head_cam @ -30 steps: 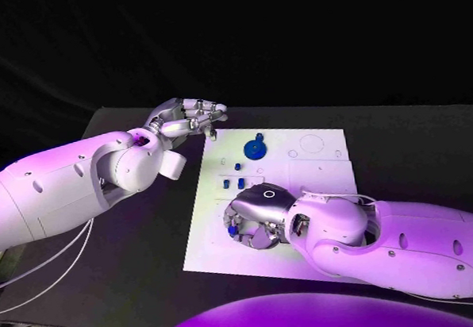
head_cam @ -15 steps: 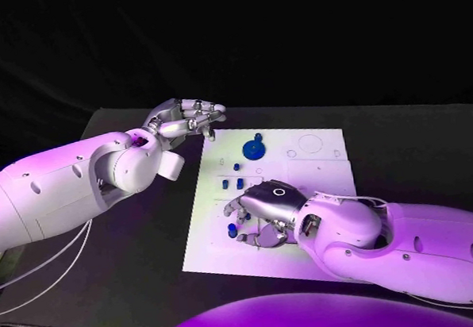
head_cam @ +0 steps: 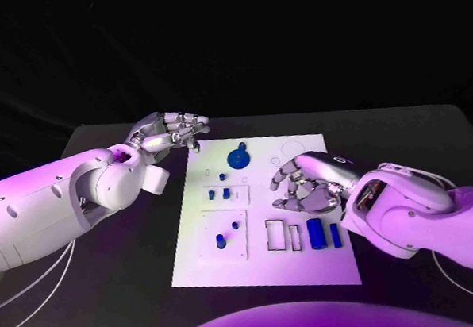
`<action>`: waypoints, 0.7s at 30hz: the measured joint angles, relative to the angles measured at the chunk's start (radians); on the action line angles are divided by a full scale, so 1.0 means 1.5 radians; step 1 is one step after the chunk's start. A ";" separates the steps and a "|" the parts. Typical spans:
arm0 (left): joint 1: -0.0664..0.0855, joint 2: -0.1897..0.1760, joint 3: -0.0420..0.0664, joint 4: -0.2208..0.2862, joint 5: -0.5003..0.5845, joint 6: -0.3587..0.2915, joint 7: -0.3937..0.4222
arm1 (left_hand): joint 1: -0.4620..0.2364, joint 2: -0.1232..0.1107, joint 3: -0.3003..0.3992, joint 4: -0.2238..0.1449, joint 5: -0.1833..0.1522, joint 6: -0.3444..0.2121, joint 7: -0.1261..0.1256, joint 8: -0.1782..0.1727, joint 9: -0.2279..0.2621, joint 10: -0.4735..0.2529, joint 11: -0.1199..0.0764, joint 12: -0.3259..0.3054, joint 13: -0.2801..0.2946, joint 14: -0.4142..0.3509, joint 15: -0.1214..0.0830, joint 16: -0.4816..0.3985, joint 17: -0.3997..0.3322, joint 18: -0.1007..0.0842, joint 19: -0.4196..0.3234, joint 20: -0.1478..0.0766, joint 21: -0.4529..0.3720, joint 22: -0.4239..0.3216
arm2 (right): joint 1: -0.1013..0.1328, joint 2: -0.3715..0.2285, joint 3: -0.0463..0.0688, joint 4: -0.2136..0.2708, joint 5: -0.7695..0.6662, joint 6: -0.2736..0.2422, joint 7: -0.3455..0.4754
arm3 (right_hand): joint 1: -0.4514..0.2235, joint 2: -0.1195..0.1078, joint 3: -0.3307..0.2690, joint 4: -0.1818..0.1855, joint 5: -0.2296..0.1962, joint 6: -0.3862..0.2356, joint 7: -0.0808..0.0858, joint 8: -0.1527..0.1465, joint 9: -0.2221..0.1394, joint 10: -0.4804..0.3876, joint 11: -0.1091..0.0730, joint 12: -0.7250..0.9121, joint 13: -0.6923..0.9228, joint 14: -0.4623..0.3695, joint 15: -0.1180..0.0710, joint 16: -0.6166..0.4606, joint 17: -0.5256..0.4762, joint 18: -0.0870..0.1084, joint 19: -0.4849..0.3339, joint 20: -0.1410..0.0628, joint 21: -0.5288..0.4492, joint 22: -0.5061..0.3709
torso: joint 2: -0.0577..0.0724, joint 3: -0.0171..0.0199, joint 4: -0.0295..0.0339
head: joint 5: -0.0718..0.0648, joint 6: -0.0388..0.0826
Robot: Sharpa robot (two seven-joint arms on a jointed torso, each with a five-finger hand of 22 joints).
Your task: Assemble the parts on the task board
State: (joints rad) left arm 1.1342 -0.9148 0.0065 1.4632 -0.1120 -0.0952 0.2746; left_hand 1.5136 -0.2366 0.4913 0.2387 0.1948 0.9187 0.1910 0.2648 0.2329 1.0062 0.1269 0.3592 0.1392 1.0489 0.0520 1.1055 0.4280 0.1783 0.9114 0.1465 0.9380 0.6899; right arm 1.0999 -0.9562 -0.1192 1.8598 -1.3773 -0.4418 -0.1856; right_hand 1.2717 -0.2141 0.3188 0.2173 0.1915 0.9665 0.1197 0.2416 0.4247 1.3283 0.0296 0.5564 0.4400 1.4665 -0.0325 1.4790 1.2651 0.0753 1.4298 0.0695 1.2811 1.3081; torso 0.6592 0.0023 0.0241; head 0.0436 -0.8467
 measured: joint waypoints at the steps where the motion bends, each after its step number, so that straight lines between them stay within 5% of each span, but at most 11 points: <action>1: 0.000 -0.001 0.000 0.001 0.000 0.000 0.000 | 0.000 0.000 0.000 0.000 0.000 0.000 0.000 0.000 0.000 0.000 0.000 0.000 0.000 0.000 0.000 0.000 0.000 0.000 0.000 0.000 0.000 0.000 | 0.002 -0.015 -0.001 0.002 0.019 0.003 -0.002 | -0.001 0.001 -0.009 0.009 0.001 -0.003 -0.003 0.007 0.009 -0.006 -0.001 0.076 0.081 0.000 0.000 0.005 0.013 0.000 0.005 -0.001 0.009 0.000 | -0.001 -0.0001 -0.0010 | -0.004 0.001; 4: 0.000 -0.001 0.000 0.004 0.000 0.000 0.000 | 0.000 0.000 0.000 0.000 0.000 0.000 0.000 0.000 0.000 0.000 0.000 0.000 0.000 0.000 0.000 0.000 0.000 0.000 0.000 0.000 0.000 0.000 | 0.004 -0.058 -0.005 0.013 0.067 0.014 -0.011 | -0.001 0.002 -0.035 0.035 0.001 -0.009 -0.004 0.026 0.039 -0.008 -0.003 0.286 0.318 0.000 0.000 0.019 0.028 0.000 0.014 -0.001 0.030 0.000 | -0.002 -0.0008 -0.0051 | -0.018 0.002; 7: 0.000 -0.001 -0.001 0.007 0.000 0.000 0.000 | 0.000 0.000 0.000 0.000 0.000 0.000 0.000 0.000 0.000 0.000 0.000 0.000 0.000 0.000 0.000 0.000 0.000 0.000 0.000 0.000 0.000 0.000 | 0.003 -0.088 -0.009 0.027 0.083 0.023 -0.023 | -0.008 0.012 -0.056 0.046 0.001 -0.012 -0.005 0.035 0.054 0.012 0.001 0.382 0.427 0.000 0.000 0.025 0.029 -0.009 0.019 -0.002 0.040 0.000 | -0.003 -0.0008 -0.0091 | -0.029 0.003; 15: -0.003 -0.001 -0.001 0.011 0.001 0.001 0.001 | -0.006 0.000 0.000 0.000 0.000 0.000 0.000 0.000 0.000 0.000 0.000 0.000 0.001 0.000 0.000 0.000 0.000 0.000 0.000 0.000 0.000 0.000 | -0.013 -0.121 -0.016 0.057 0.071 0.043 -0.080 | -0.038 0.027 -0.098 0.050 0.016 -0.012 -0.005 0.046 0.073 0.041 -0.002 0.468 0.527 0.000 0.000 0.029 0.029 -0.009 0.021 0.000 0.051 0.000 | -0.006 -0.0012 -0.0176 | -0.042 0.001; 21: -0.004 -0.002 -0.001 0.012 0.001 0.001 0.001 | -0.006 0.000 0.000 0.000 0.000 0.000 0.000 0.000 0.000 0.000 0.000 0.000 0.001 0.000 0.000 0.000 0.000 0.000 0.000 0.000 0.000 0.000 | -0.029 -0.114 -0.018 0.064 0.042 0.052 -0.120 | -0.056 0.035 -0.123 0.051 0.029 -0.010 -0.007 0.050 0.081 0.045 -0.003 0.475 0.539 0.000 0.000 0.031 0.029 -0.009 0.021 0.000 0.052 0.000 | -0.007 -0.0013 -0.0184 | -0.047 -0.002</action>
State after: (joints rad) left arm 1.1275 -0.9185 0.0046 1.4811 -0.1102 -0.0934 0.2756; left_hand 1.5052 -0.2370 0.4913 0.2387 0.1949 0.9187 0.1910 0.2647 0.2327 1.0063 0.1269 0.3592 0.1401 1.0489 0.0520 1.1055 0.4281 0.1783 0.9113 0.1465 0.9381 0.6899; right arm 1.0558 -1.1267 -0.1464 1.9565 -1.3149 -0.3636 -0.3663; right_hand 1.1876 -0.1618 0.1344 0.2933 0.2345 0.9513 0.1096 0.3173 0.5457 1.3953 0.0251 1.2684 1.2483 1.4664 -0.0325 1.5259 1.3084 0.0611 1.4611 0.0699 1.3590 1.3079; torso 0.6493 0.0003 -0.0035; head -0.0271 -0.8493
